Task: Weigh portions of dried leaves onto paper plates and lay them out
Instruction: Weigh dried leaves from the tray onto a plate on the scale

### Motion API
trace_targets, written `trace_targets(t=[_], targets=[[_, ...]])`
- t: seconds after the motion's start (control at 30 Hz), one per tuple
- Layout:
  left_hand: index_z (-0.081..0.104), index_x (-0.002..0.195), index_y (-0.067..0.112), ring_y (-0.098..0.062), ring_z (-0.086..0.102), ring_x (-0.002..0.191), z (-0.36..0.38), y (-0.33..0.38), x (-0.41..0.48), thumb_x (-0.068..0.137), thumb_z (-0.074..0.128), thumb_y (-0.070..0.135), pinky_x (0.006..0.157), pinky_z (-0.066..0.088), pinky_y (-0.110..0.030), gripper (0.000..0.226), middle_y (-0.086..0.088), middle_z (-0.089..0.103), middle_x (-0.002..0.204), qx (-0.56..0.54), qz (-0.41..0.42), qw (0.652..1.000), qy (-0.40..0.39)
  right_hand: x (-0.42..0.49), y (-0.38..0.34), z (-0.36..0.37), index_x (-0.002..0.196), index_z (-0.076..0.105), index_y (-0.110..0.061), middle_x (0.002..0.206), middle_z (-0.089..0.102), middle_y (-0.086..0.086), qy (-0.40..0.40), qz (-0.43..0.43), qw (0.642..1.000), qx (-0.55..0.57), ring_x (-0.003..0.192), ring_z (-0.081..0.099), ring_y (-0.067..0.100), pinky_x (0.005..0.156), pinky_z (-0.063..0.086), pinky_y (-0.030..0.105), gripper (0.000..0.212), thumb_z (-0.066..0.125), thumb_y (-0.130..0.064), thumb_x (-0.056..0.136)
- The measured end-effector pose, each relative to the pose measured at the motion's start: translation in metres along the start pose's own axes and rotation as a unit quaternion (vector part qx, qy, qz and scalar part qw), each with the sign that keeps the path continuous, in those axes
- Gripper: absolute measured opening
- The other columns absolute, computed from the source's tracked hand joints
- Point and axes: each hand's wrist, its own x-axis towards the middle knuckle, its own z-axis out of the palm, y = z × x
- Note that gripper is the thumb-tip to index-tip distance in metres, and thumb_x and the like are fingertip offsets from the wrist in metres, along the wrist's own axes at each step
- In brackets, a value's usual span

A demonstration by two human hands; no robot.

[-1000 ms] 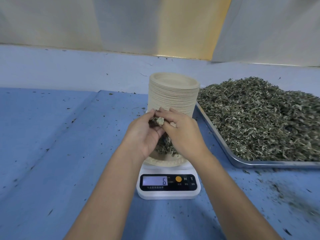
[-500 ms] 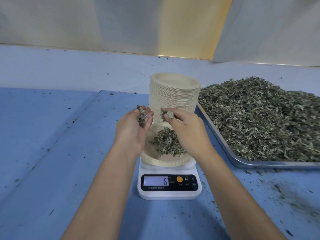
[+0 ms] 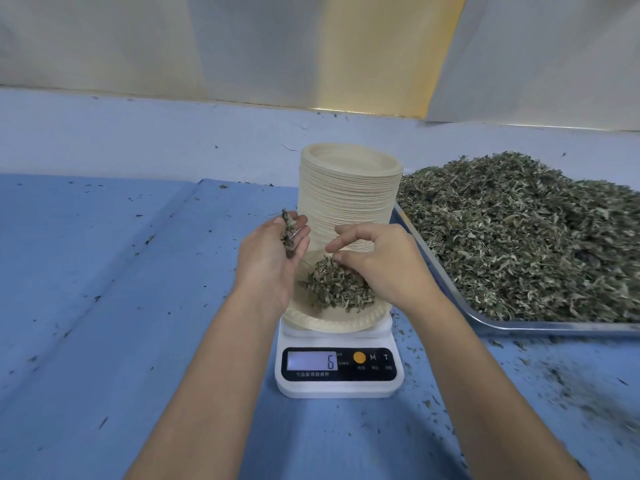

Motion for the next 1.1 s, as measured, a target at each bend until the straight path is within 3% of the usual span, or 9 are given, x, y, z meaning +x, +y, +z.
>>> trace_targets(t=[0.07, 0.17, 0.23, 0.33, 0.5, 0.63, 0.77, 0.97, 1.1], targets=[[0.06, 0.095, 0.004, -0.02, 0.065, 0.097, 0.0, 0.0, 0.0, 0.101, 0.037, 0.009, 0.081, 0.054, -0.025, 0.024, -0.011, 0.067, 0.098, -0.004, -0.005, 1.0, -0.005, -0.001, 0.0, 0.0, 0.078, 0.072, -0.033, 0.115, 0.066, -0.014, 0.023, -0.003, 1.0, 0.003, 0.093, 0.056, -0.007, 0.069, 0.029, -0.009, 0.021, 0.069, -0.012, 0.084], [0.06, 0.096, 0.003, -0.021, 0.065, 0.099, 0.002, -0.001, -0.001, 0.101, 0.038, 0.01, 0.081, 0.054, -0.026, 0.023, -0.012, 0.067, 0.1, -0.019, -0.022, 0.999, -0.016, -0.001, 0.0, -0.003, 0.082, 0.072, -0.032, 0.101, 0.066, -0.018, 0.054, -0.005, 0.999, 0.009, 0.061, 0.059, 0.005, 0.05, 0.037, 0.003, 0.023, 0.064, -0.012, 0.088], [0.059, 0.1, 0.002, -0.022, 0.064, 0.1, 0.005, -0.002, -0.003, 0.101, 0.038, 0.01, 0.08, 0.054, -0.026, 0.023, -0.013, 0.067, 0.102, -0.026, -0.036, 0.999, -0.023, 0.0, 0.001, -0.005, 0.082, 0.071, -0.033, 0.094, 0.065, -0.02, 0.066, -0.001, 0.998, 0.012, 0.051, 0.055, -0.001, 0.047, 0.036, 0.005, 0.025, 0.063, -0.01, 0.088], [0.058, 0.108, 0.001, -0.023, 0.063, 0.103, 0.007, -0.004, -0.005, 0.102, 0.037, 0.011, 0.081, 0.054, -0.026, 0.024, -0.014, 0.067, 0.106, -0.024, -0.053, 0.998, -0.029, 0.001, 0.002, -0.007, 0.082, 0.071, -0.033, 0.083, 0.064, -0.025, 0.056, 0.004, 0.998, 0.017, 0.077, 0.057, -0.016, 0.064, 0.038, -0.003, 0.026, 0.063, -0.01, 0.088], [0.057, 0.11, 0.001, -0.021, 0.061, 0.106, 0.007, -0.004, -0.006, 0.102, 0.037, 0.012, 0.081, 0.052, -0.025, 0.024, -0.012, 0.067, 0.104, -0.027, -0.066, 0.997, -0.041, 0.001, 0.003, -0.007, 0.082, 0.071, -0.032, 0.08, 0.062, -0.027, 0.042, 0.006, 0.999, 0.017, 0.078, 0.052, -0.025, 0.063, 0.034, -0.005, 0.023, 0.062, -0.011, 0.088], [0.056, 0.113, -0.002, -0.025, 0.064, 0.101, 0.012, -0.003, -0.01, 0.101, 0.039, 0.009, 0.079, 0.055, -0.028, 0.024, -0.016, 0.067, 0.104, -0.077, -0.086, 0.992, -0.051, 0.002, 0.009, -0.016, 0.093, 0.073, -0.026, 0.09, 0.066, -0.017, 0.091, 0.027, 0.995, -0.037, 0.092, 0.06, -0.002, 0.078, 0.045, 0.012, 0.022, 0.06, -0.01, 0.088], [0.06, 0.108, -0.001, -0.024, 0.066, 0.099, 0.02, -0.006, -0.016, 0.099, 0.042, 0.004, 0.081, 0.055, -0.028, 0.021, -0.016, 0.066, 0.105, -0.085, -0.091, 0.988, -0.089, 0.0, 0.029, -0.044, 0.109, 0.07, -0.018, 0.109, 0.07, -0.002, 0.141, 0.084, 0.977, -0.139, 0.091, 0.059, 0.009, 0.074, 0.044, 0.021, 0.031, 0.053, -0.005, 0.088], [0.06, 0.103, -0.006, -0.026, 0.064, 0.094, 0.048, -0.022, -0.023, 0.096, 0.041, -0.006, 0.087, 0.052, -0.033, 0.02, -0.019, 0.063, 0.1, -0.115, -0.116, 0.98, -0.115, -0.004, 0.065, -0.082, 0.112, 0.069, -0.021, 0.11, 0.07, 0.004, 0.121, 0.198, 0.943, -0.24, 0.095, 0.063, 0.028, 0.079, 0.052, 0.035, 0.03, 0.051, -0.009, 0.091], [0.06, 0.094, -0.007, -0.025, 0.063, 0.088, 0.073, -0.047, -0.028, 0.097, 0.041, -0.005, 0.092, 0.048, -0.034, 0.02, -0.018, 0.062, 0.091, -0.131, -0.156, 0.972, -0.117, -0.006, 0.08, -0.094, 0.1, 0.072, -0.023, 0.105, 0.069, 0.009, 0.065, 0.249, 0.926, -0.275, 0.094, 0.061, 0.03, 0.073, 0.048, 0.031, 0.02, 0.057, -0.015, 0.09]])
